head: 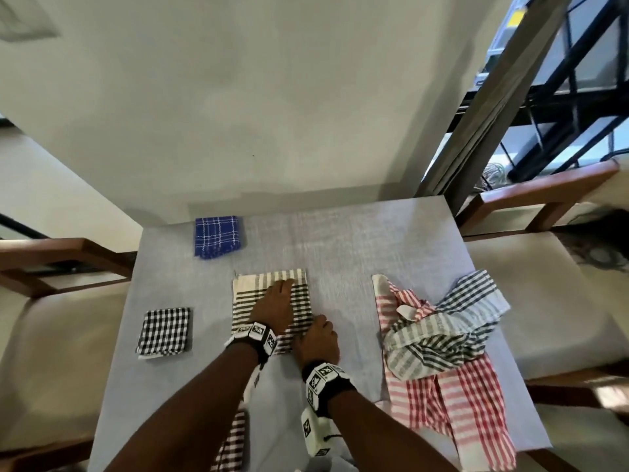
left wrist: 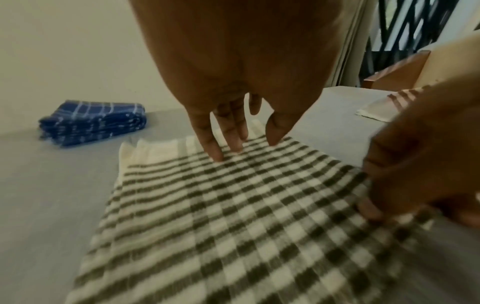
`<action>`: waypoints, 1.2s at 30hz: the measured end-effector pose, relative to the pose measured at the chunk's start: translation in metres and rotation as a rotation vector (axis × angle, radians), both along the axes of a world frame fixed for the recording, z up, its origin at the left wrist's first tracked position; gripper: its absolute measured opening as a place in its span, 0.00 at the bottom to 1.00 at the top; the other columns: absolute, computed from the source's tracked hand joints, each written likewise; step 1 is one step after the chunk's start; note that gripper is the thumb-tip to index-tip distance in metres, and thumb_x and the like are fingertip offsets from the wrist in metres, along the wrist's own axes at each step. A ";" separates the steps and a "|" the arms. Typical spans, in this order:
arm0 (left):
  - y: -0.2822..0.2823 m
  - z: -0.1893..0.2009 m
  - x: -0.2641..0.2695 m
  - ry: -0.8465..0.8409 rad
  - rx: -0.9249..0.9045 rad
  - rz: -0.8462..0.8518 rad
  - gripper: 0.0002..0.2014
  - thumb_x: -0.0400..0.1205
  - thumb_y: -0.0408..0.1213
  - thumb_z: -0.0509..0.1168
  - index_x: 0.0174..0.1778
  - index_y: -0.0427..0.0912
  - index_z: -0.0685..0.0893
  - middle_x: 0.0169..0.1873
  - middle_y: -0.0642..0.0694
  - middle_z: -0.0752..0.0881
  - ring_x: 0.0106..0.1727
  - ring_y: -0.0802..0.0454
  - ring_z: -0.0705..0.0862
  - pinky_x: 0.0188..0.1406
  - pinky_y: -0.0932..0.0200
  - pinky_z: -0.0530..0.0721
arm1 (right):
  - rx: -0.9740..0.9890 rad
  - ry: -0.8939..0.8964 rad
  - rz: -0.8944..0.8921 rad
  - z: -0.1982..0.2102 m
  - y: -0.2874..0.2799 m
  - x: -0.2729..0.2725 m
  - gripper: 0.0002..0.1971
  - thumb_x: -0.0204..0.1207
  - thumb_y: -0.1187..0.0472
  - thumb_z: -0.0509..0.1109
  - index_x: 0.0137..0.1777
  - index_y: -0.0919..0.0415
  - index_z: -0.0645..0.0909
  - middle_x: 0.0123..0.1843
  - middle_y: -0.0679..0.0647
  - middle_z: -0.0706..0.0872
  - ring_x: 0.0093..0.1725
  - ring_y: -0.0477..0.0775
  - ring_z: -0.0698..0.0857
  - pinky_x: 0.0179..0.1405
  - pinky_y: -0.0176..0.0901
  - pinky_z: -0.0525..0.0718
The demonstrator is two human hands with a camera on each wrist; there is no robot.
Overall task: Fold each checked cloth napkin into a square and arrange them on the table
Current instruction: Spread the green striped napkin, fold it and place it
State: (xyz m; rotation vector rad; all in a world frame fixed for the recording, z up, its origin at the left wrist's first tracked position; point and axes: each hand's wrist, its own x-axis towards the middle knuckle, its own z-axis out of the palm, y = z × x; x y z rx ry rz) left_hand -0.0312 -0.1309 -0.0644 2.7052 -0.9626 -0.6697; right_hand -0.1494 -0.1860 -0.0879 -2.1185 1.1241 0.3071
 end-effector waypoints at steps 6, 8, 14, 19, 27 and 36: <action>-0.020 0.004 0.047 -0.107 0.159 -0.363 0.38 0.79 0.33 0.66 0.82 0.57 0.56 0.80 0.41 0.58 0.77 0.38 0.66 0.71 0.38 0.75 | -0.007 0.025 0.052 -0.002 -0.004 -0.006 0.17 0.80 0.54 0.59 0.65 0.57 0.79 0.64 0.58 0.82 0.60 0.60 0.83 0.58 0.49 0.82; -0.021 0.003 0.057 -0.249 0.212 -0.583 0.35 0.81 0.40 0.67 0.82 0.58 0.58 0.83 0.43 0.55 0.80 0.40 0.62 0.73 0.40 0.73 | 0.046 -0.023 0.045 -0.001 -0.008 -0.006 0.17 0.79 0.53 0.60 0.64 0.56 0.80 0.62 0.55 0.84 0.59 0.57 0.84 0.57 0.47 0.81; -0.037 -0.001 0.064 -0.384 0.249 -0.755 0.17 0.84 0.45 0.59 0.69 0.52 0.75 0.71 0.48 0.76 0.71 0.47 0.72 0.65 0.48 0.75 | 0.133 -0.074 -0.054 0.003 -0.067 -0.010 0.16 0.77 0.52 0.68 0.63 0.53 0.81 0.60 0.53 0.88 0.60 0.57 0.86 0.60 0.44 0.82; -0.025 0.000 0.076 -0.431 0.327 -0.524 0.15 0.83 0.43 0.57 0.63 0.43 0.80 0.63 0.43 0.78 0.66 0.43 0.73 0.62 0.48 0.74 | -0.090 -0.053 0.292 0.018 -0.131 0.029 0.12 0.81 0.55 0.63 0.60 0.55 0.81 0.58 0.55 0.87 0.59 0.60 0.85 0.59 0.52 0.84; 0.012 0.009 0.103 -0.213 0.192 -0.152 0.12 0.81 0.49 0.65 0.57 0.51 0.85 0.54 0.47 0.86 0.60 0.45 0.79 0.61 0.48 0.74 | -0.321 -0.052 0.753 0.048 -0.177 0.093 0.13 0.81 0.59 0.64 0.60 0.48 0.85 0.61 0.52 0.87 0.64 0.58 0.82 0.65 0.58 0.77; 0.026 0.030 0.104 -0.076 0.005 0.034 0.07 0.75 0.46 0.74 0.44 0.50 0.84 0.44 0.48 0.85 0.46 0.51 0.80 0.46 0.55 0.81 | -0.433 -0.215 0.763 0.057 -0.171 0.088 0.13 0.83 0.58 0.62 0.59 0.50 0.87 0.58 0.54 0.84 0.60 0.56 0.80 0.60 0.55 0.78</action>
